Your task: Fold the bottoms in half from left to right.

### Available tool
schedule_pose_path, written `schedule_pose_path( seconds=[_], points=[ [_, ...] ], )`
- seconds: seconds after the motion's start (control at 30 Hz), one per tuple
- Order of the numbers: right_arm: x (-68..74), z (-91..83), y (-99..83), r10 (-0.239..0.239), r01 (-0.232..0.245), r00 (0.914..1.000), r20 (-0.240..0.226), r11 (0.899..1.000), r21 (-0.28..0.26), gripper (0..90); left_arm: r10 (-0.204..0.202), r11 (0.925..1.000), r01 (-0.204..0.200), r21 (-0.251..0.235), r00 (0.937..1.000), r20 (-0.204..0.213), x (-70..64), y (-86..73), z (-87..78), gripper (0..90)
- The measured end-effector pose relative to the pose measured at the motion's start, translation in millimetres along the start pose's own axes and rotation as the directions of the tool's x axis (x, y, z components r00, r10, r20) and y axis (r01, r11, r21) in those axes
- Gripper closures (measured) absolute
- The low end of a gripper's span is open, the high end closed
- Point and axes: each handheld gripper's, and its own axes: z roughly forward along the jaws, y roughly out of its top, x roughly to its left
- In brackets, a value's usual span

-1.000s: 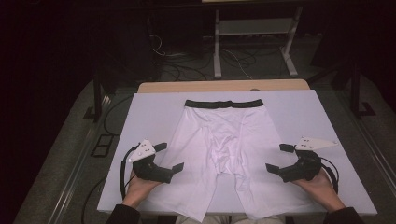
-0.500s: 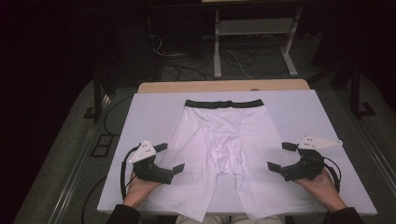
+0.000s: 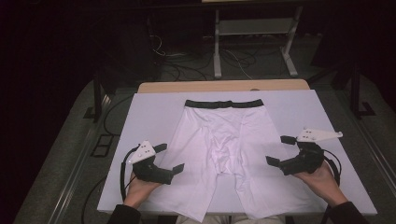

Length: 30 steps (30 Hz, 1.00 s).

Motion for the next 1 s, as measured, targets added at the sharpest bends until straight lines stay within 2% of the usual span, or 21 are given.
schedule_pose_path(
  seconds=[0.4,1.0],
  points=[
    [-1.7,3.4,30.6,-0.021,0.021,0.9996,-0.018,1.0,-0.01,0.0,0.0,1.0,0.0,0.001,1.0,0.0,-0.1,0.1,-0.6,0.0],
    [0.4,33.0,57.9,-0.056,0.058,0.9972,-0.048,0.998,0.024,0.0,-0.002,1.0,0.002,-0.001,1.0,0.002,-0.6,0.0,-0.7,0.0]
  ],
)
